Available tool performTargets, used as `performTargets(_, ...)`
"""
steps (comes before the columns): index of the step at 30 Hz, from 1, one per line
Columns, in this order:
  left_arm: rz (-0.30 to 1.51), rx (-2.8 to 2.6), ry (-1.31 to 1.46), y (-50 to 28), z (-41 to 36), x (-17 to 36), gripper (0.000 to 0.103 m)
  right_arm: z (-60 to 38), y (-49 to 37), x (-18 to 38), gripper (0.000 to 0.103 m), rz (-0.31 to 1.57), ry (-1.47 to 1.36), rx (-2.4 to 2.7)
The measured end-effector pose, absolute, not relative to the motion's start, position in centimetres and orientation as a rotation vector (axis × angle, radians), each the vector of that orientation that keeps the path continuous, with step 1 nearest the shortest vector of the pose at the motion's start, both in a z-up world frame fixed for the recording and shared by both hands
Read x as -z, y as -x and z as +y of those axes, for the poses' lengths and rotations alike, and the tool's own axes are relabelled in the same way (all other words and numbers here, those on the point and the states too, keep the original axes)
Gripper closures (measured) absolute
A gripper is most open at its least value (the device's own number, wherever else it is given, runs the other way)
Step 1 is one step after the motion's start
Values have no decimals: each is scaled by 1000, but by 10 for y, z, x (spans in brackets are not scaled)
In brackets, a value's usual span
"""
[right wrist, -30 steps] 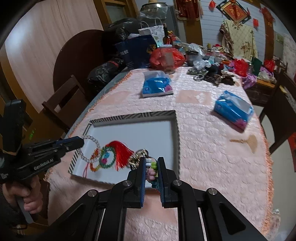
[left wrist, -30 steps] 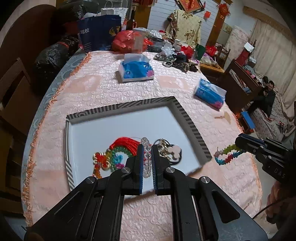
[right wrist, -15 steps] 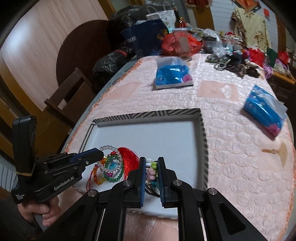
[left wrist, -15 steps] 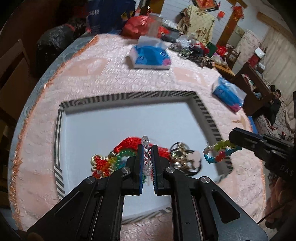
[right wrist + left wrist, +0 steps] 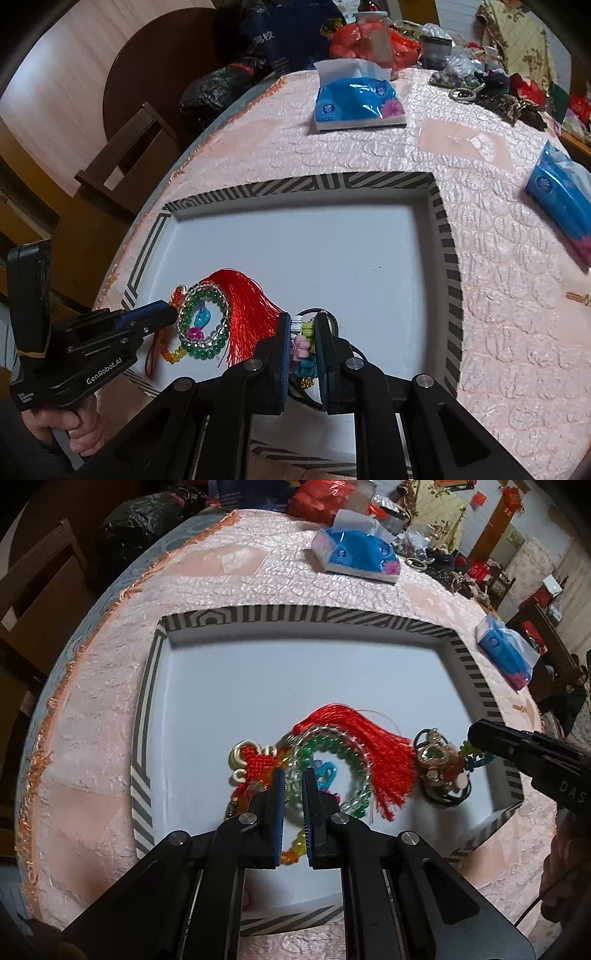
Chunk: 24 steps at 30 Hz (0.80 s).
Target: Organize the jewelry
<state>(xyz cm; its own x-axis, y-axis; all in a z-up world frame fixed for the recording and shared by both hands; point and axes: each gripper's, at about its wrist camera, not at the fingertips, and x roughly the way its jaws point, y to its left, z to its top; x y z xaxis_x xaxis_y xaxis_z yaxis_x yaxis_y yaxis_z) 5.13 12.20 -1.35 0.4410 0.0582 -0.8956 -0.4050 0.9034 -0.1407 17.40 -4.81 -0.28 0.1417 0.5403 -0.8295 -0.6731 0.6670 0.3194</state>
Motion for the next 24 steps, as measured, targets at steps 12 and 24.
performTargets(12,1051,-367,332,-40,126,0,69,-71,-172,-17,61,1084,79,-843)
performTargets(24,1009,-345,198,-6,90,-41,21,-142,-131,-40,57,1100,100,-676)
